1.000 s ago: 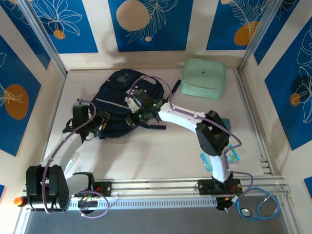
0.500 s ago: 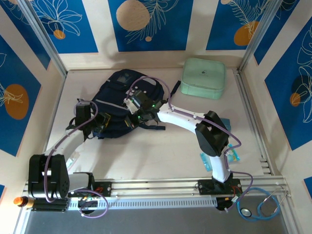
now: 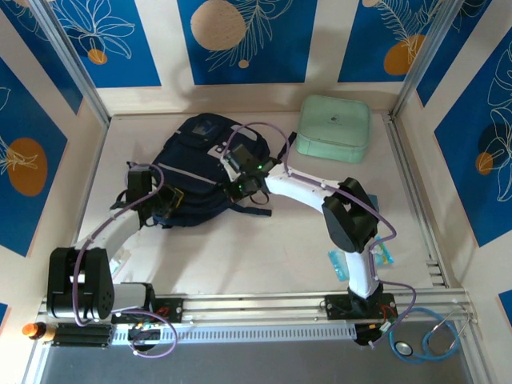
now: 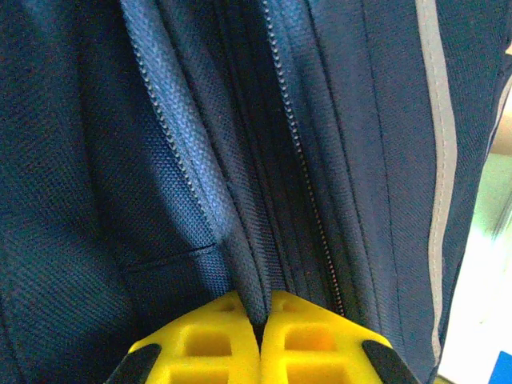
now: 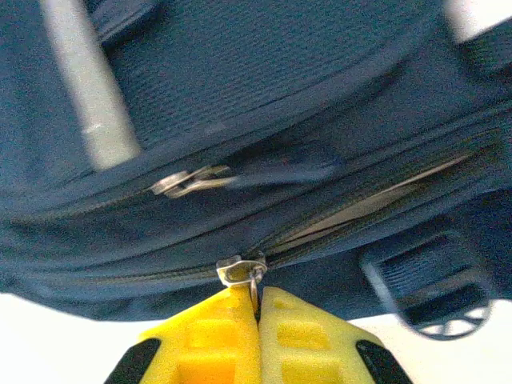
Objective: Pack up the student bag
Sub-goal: Zip the student bag at the top-center of the table, then unzip the student bag at the top-center of the table.
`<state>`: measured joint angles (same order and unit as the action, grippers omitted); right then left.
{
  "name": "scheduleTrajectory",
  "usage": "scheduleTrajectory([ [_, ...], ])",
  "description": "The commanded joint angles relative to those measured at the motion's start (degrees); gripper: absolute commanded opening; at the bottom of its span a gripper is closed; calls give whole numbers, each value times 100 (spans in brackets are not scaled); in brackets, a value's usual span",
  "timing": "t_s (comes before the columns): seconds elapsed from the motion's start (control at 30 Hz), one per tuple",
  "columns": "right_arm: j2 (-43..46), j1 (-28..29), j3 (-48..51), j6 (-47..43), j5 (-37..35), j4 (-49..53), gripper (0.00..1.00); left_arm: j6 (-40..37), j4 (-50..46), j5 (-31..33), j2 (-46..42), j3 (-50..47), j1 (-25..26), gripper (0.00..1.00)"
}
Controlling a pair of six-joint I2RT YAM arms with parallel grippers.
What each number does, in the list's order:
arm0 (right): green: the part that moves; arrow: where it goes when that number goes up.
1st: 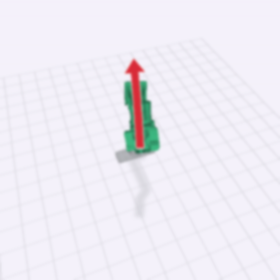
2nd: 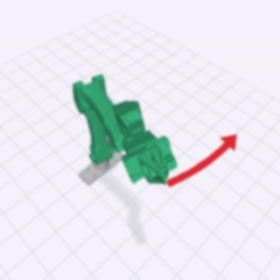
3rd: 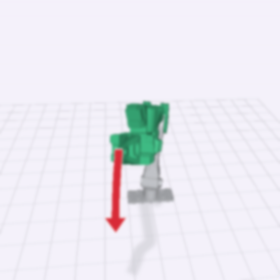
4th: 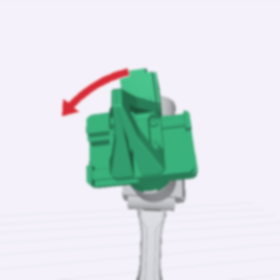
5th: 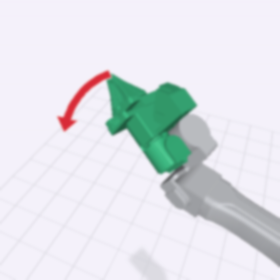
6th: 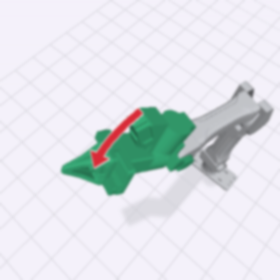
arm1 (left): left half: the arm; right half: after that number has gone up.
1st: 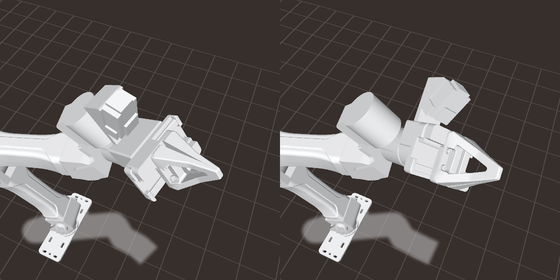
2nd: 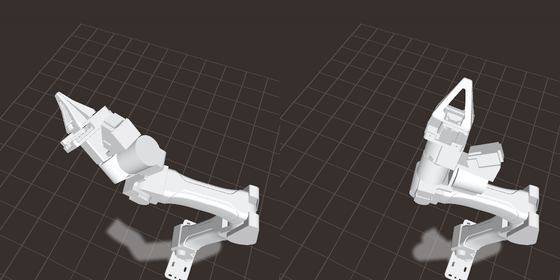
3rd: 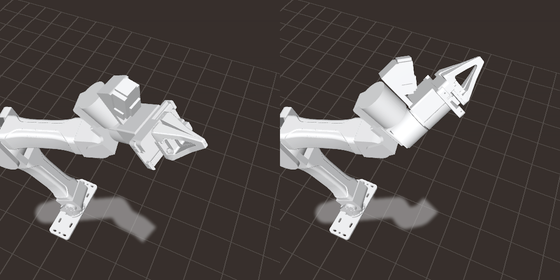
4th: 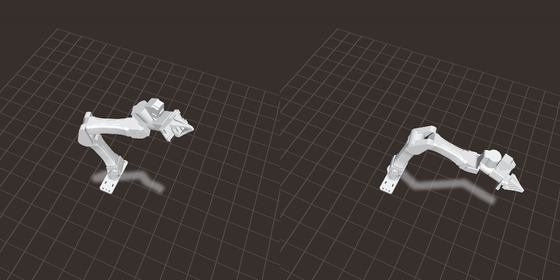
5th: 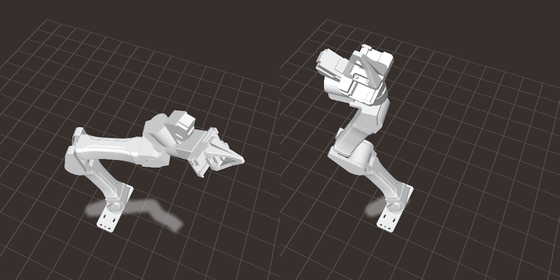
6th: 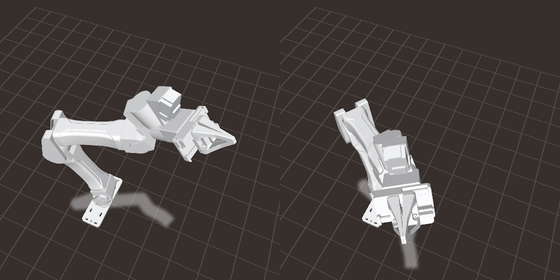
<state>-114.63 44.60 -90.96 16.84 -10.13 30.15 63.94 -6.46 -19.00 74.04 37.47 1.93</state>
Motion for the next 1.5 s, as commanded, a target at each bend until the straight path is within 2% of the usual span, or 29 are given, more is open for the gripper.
scheduleTrajectory([
  [0.0,-214,-236,-385,502,-908,897,8,-349,-209,415,-141,173,-26,0],
  [0.2,-585,-408,-1108,1366,-1490,1657,23,-380,-180,273,-109,155,-26,0],
  [0.47,-218,-628,-930,1755,-892,1450,37,-488,-258,156,-134,208,17,0],
  [0.7,274,-689,-413,1911,-67,690,48,-504,-251,16,-127,212,139,0],
  [0.87,130,-631,-459,1702,1359,48,54,-477,-242,-20,-130,200,278,0],
  [0.97,-52,-534,-618,1729,1646,-193,56,-451,-257,1,-168,174,447,0],
  [1.07,-266,-531,-813,1914,1667,-296,58,-451,-233,101,-150,122,724,5],
  [1.17,-379,-514,-905,2165,783,-183,59,-449,-224,177,-76,103,950,8],
  [1.23,-443,-542,-933,2242,589,-150,62,-421,-185,234,-43,94,1061,10],
  [1.37,-561,-643,-844,2127,1260,-500,66,-431,-136,310,85,152,1263,18],
  [1.47,-689,-654,-927,1940,1419,-438,74,-478,-61,250,261,203,1314,23],
])
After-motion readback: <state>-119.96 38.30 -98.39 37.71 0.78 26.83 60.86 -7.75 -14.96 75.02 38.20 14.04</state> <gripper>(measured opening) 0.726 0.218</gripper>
